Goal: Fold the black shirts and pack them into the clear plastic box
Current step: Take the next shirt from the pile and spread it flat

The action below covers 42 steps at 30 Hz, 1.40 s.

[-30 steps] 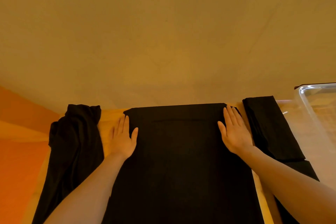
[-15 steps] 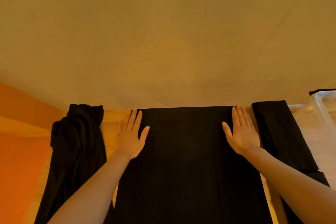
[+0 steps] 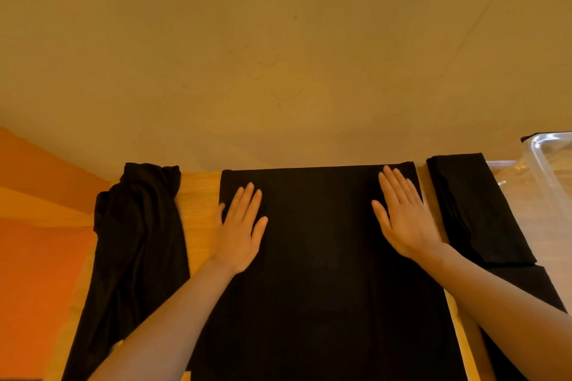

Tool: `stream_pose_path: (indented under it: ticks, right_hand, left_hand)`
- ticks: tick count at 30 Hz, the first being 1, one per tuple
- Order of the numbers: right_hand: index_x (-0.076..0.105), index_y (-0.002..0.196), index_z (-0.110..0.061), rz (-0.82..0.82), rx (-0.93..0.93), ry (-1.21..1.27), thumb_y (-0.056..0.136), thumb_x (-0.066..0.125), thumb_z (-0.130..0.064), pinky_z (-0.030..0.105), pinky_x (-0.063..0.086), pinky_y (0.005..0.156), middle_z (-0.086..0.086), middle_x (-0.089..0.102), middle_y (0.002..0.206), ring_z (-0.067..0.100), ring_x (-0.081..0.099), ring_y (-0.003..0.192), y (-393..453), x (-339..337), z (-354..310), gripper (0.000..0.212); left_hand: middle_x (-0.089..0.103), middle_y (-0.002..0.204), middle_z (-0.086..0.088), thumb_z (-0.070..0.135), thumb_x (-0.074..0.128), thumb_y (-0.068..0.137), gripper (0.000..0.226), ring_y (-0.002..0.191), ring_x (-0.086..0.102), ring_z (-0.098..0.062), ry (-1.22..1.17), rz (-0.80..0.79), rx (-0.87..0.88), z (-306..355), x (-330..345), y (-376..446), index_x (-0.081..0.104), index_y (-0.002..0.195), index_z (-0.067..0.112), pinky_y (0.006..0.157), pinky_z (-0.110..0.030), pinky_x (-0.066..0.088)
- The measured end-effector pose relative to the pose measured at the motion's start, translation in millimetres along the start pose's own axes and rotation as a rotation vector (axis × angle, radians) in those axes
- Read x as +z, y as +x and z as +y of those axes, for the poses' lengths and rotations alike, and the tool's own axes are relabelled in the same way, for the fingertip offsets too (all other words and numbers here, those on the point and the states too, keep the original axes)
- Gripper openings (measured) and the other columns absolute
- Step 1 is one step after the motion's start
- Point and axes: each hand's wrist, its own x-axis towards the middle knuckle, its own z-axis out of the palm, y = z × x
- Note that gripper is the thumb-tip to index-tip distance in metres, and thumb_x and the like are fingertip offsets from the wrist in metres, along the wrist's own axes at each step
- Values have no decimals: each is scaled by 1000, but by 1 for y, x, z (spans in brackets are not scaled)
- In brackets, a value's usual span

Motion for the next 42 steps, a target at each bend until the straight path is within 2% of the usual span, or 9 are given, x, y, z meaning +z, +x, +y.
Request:
stream_pose_path:
  ticks: [8,15,20,24,29,32,34,38,42]
  right_hand:
    - [3,151,-29,-196,-168,-19,86,-17,-66,28,-7,118,-11,-7,160,1,-18,144,-115,17,-31,78]
    - [4,151,-29,-195,-132,-20,86,-16,-67,26,-9,119,-11,-6,159,1,-17,144,-216,29,-40,77]
    - [14,153,-24,-154,-77,-62,93,24,-69,29,-4,119,-6,7,161,9,-4,148,-285,44,-24,75]
    - [43,142,-15,-62,-81,-255,61,86,-24,37,19,119,8,40,149,22,25,142,-297,49,-13,92]
    - [64,121,-12,97,-74,-341,39,88,5,38,54,82,9,63,127,25,56,119,-301,45,-16,87]
    - [70,112,-11,140,-93,-289,43,89,6,37,58,70,9,68,119,28,65,108,-312,47,-18,74]
    - [73,106,-11,166,-121,-248,46,89,5,36,59,68,8,70,114,27,68,103,-320,45,-21,64]
    - [76,94,-13,221,-161,-168,52,92,-4,28,58,60,4,74,100,20,72,87,-329,31,-24,46]
    - [74,94,-11,232,-126,-65,54,91,-4,22,55,56,1,72,86,15,71,74,-340,22,-20,44]
  left_hand:
    - [8,161,7,51,13,100,57,148,-2,-8,15,-57,63,8,36,-138,15,152,28,118,-33,3]
    - [19,159,6,57,21,100,60,148,7,-11,23,-121,174,-16,33,-218,22,151,27,117,-32,7]
    - [28,155,0,67,55,84,84,145,20,-17,142,-96,235,-40,39,-259,30,148,20,114,-33,10]
    - [55,137,-11,21,94,52,89,127,52,-25,247,-25,320,-49,45,-266,56,131,9,110,-40,38]
    - [68,118,-10,9,96,44,74,108,66,-23,254,136,401,-50,49,-274,70,113,9,98,-40,45]
    - [72,108,-7,20,74,82,21,100,69,-19,201,273,529,-49,48,-282,75,102,12,95,-39,48]
    - [72,107,-3,30,46,99,32,100,68,-15,135,267,520,-47,41,-289,75,101,15,96,-37,48]
    - [73,102,2,19,86,67,36,97,68,-9,-34,255,458,-55,35,-298,74,102,16,95,-34,50]
    - [71,101,6,44,38,98,43,100,63,-5,-214,241,360,-62,21,-312,70,109,17,98,-18,39]
